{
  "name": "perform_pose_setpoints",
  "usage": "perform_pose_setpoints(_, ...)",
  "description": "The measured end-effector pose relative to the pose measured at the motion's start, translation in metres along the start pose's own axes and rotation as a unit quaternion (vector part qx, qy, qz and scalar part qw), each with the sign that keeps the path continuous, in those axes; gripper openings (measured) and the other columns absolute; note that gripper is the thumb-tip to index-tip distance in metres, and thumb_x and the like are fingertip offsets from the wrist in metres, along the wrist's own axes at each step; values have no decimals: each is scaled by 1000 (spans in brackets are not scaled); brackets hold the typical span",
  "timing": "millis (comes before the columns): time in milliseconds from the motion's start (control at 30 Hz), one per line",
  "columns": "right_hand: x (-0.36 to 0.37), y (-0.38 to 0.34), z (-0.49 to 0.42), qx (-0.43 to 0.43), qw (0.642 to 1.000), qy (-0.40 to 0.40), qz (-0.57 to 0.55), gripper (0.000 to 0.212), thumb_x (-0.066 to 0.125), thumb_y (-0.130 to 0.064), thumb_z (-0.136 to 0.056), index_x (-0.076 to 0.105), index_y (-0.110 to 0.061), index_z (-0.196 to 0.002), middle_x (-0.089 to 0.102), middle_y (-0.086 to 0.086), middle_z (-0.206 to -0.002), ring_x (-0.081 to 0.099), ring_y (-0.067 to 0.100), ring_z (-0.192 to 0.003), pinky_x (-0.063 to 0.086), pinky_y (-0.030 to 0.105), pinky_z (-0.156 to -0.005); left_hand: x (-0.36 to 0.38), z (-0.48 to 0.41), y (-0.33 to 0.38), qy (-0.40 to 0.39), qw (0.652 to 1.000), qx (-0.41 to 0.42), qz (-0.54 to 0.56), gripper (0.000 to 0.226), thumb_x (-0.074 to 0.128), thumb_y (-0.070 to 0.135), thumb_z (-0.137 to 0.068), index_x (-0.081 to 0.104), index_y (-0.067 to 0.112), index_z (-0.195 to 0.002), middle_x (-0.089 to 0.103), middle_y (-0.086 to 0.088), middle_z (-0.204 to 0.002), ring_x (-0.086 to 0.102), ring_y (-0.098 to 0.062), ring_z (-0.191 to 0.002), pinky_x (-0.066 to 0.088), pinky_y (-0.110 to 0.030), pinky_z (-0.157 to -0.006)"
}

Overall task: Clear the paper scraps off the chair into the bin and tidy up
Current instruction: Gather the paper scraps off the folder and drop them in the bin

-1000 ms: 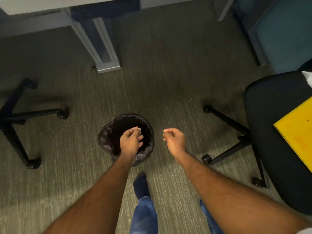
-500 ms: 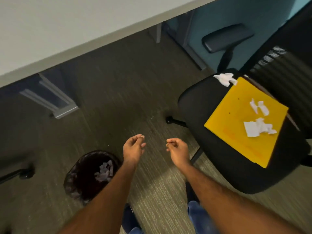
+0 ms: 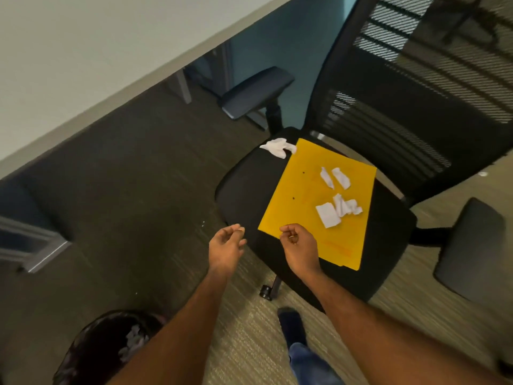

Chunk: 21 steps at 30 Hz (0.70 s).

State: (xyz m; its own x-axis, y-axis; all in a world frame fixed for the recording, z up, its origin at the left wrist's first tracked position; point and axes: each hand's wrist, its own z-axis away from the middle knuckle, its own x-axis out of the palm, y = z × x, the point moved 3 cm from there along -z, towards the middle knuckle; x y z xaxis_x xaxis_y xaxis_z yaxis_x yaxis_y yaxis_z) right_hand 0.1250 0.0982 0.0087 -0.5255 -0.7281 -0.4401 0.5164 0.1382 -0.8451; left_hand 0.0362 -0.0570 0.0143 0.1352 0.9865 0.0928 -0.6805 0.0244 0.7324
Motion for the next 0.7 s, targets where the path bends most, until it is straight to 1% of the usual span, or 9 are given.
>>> perform_pose_setpoints(100, -33, 9, -13, -11, 999, 29, 13, 15, 62, -5, -88, 64, -16, -97, 65, 5, -99, 59, 13, -84, 47, 23, -74, 32, -2, 0, -19, 999, 3, -32, 13, 64, 15, -93, 65, 14, -106, 63, -1, -93, 59, -11, -78, 48, -26, -69)
perform_pose_setpoints(200, -65, 15, -28, -18, 996, 71, 50, 19, 64, -5, -86, 65, -11, -104, 57, 5, -105, 57, 18, -91, 50, 34, -81, 61, -4, 0, -33, 996, 13, -77, 16, 63, 17, -94, 64, 14, -109, 65, -1, -96, 62, -14, -85, 50, -27, -73)
perform_pose_setpoints(233, -75, 16, -34, -19, 994, 89, 55, 22, 65, -5, -85, 65, -11, -106, 55, 5, -107, 57, 20, -94, 50, 35, -83, 70, -6, 0, -37, 995, 16, -88, 17, 62, 17, -94, 64, 14, -110, 66, -1, -99, 63, -16, -88, 51, -28, -73)
perform_pose_setpoints(333, -100, 20, -54, -5, 990, 121, 72, 31, 68, -8, -83, 63, -9, -113, 53, 11, -117, 56, 24, -103, 41, 23, -80, 96, -10, 1, -49, 991, 22, -119, 20, 61, 17, -95, 63, 12, -114, 66, -1, -105, 64, -19, -94, 51, -33, -79)
perform_pose_setpoints(367, -107, 22, -60, 4, 989, 126, 80, 35, 70, -9, -82, 61, -9, -116, 51, 12, -120, 55, 25, -106, 39, 22, -81, 105, -12, 0, -54, 990, 24, -129, 20, 60, 17, -96, 63, 12, -115, 66, -2, -106, 63, -19, -95, 50, -35, -82)
perform_pose_setpoints(467, -126, 25, -77, 27, 984, 143, 99, 44, 74, -18, -79, 57, -13, -119, 49, 12, -125, 50, 30, -111, 42, 33, -86, 129, -14, -1, -70, 985, 30, -152, 18, 60, 18, -96, 62, 15, -114, 65, -2, -106, 63, -20, -96, 50, -40, -87)
perform_pose_setpoints(567, -140, 28, -94, 56, 983, 123, 124, 53, 75, -28, -78, 52, -16, -125, 45, 12, -129, 45, 32, -117, 45, 43, -92, 152, -19, -5, -82, 979, 34, -185, 16, 62, 20, -95, 62, 17, -111, 66, 0, -102, 63, -21, -96, 50, -43, -93)
perform_pose_setpoints(667, -149, 30, -109, 80, 984, 80, 140, 61, 74, -35, -79, 46, -18, -131, 40, 11, -135, 40, 31, -122, 42, 42, -95, 175, -26, -10, -86, 965, 46, -243, 24, 66, 23, -91, 64, 16, -114, 66, -3, -106, 62, -28, -101, 52, -47, -93)
perform_pose_setpoints(700, -150, 32, -113, 86, 983, 72, 145, 63, 73, -37, -80, 44, -18, -132, 39, 11, -135, 39, 31, -123, 42, 41, -94, 183, -28, -11, -86, 954, 57, -281, 30, 67, 24, -90, 63, 14, -118, 64, -5, -112, 61, -28, -103, 52, -43, -91)
